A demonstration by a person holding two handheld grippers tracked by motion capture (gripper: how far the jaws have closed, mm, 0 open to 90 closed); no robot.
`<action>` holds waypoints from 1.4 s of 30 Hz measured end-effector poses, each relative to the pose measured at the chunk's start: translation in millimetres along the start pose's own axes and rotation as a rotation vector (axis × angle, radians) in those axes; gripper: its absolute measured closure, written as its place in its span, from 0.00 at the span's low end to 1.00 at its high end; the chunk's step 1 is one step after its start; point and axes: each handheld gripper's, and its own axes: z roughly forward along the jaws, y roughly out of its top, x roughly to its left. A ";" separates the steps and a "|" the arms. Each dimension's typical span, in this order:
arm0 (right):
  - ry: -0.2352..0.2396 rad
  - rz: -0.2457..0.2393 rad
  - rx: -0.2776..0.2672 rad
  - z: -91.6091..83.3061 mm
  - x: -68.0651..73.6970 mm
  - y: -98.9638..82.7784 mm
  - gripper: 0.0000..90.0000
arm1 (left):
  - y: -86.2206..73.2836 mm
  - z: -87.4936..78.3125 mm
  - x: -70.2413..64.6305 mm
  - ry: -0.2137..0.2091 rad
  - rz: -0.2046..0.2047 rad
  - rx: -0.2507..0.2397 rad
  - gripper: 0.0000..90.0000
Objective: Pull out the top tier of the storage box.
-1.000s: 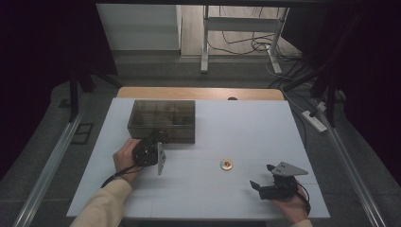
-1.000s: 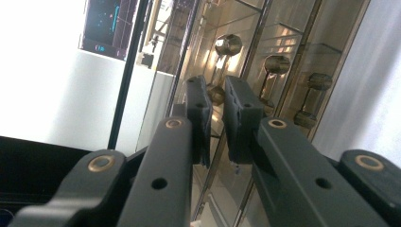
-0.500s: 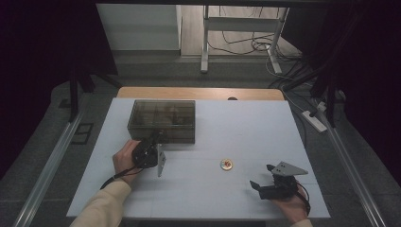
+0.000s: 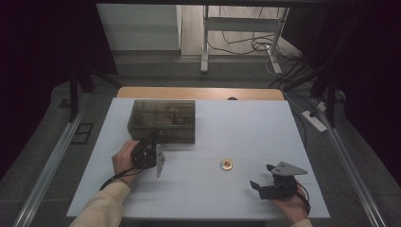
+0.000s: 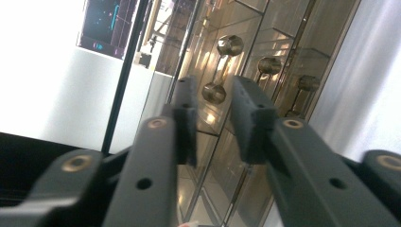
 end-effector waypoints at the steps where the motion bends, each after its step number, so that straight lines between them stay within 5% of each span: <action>1: 0.000 0.000 0.000 0.0 -0.1 0.0 0.09 | 0.4 -0.9 0.3 -0.004 -0.009 0.000 0.76; 6: -0.001 0.001 0.000 -0.1 0.0 0.0 0.09 | 3.3 -9.2 1.9 -0.064 -0.081 -0.024 0.66; 16: 0.000 0.002 -0.006 -0.1 0.2 0.4 0.09 | 0.2 -32.0 9.6 -0.271 -0.321 -0.079 0.48; 42: 0.001 -0.006 -0.014 0.1 1.7 2.2 0.09 | -12.5 -33.2 19.2 -0.583 -0.622 -0.047 0.36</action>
